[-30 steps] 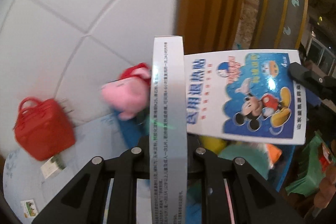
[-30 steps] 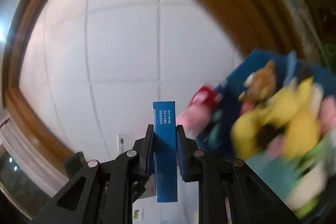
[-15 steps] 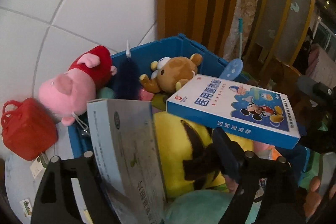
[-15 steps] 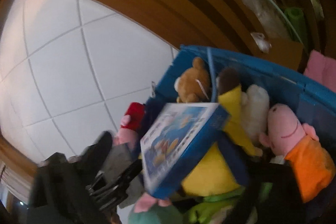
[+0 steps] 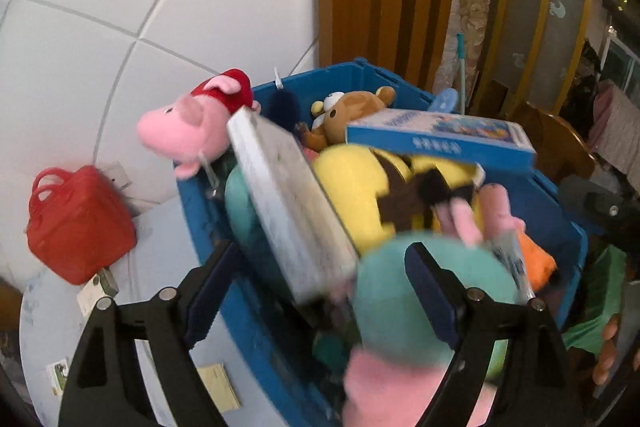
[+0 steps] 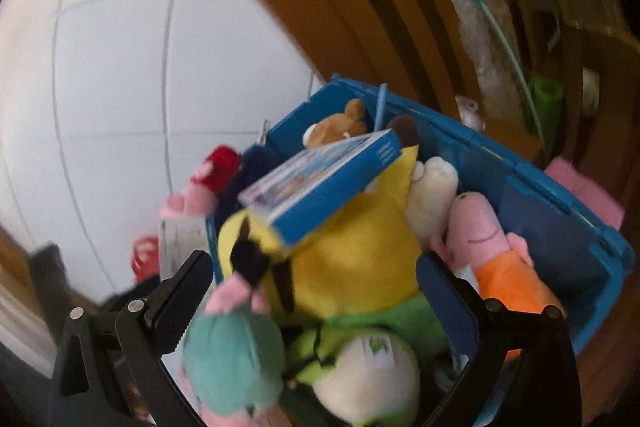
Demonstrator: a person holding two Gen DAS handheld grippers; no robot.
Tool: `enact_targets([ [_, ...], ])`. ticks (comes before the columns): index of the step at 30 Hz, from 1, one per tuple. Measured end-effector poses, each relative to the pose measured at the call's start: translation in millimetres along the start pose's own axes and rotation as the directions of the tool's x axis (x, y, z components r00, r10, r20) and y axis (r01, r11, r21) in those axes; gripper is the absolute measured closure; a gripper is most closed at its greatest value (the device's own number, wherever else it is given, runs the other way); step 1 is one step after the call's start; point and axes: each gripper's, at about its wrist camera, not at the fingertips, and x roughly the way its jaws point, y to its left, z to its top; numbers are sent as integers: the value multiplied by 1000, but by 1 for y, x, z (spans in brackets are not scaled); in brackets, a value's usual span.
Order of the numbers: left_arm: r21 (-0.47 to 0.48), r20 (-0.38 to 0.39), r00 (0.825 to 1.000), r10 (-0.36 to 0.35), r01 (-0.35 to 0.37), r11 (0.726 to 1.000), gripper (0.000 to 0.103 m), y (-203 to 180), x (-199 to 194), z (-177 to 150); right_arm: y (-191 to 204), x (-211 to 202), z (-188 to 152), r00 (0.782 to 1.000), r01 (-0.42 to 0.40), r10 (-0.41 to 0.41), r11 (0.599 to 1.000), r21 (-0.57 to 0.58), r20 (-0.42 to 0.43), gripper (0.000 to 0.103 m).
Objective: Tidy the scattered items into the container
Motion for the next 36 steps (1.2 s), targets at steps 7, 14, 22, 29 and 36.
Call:
enact_targets([
  [7, -108, 64, 989, 131, -124, 986, 18, 22, -68, -83, 52, -39, -69, 997, 37, -22, 981, -192, 80, 0],
  [14, -170, 71, 986, 151, -137, 976, 18, 49, -134, -181, 99, -78, -172, 990, 91, -56, 955, -281, 128, 0],
  [22, -176, 62, 981, 185, -172, 969, 18, 66, -195, -277, 144, -116, -279, 985, 133, -85, 931, -341, 153, 0],
  [29, -206, 81, 971, 227, -206, 956, 18, 76, -244, -335, 172, -152, -336, 982, 139, -78, 916, -377, 173, 0],
  [36, -216, 111, 965, 239, -212, 953, 18, 78, -279, -363, 190, -170, -367, 986, 115, -55, 911, -397, 159, 0],
])
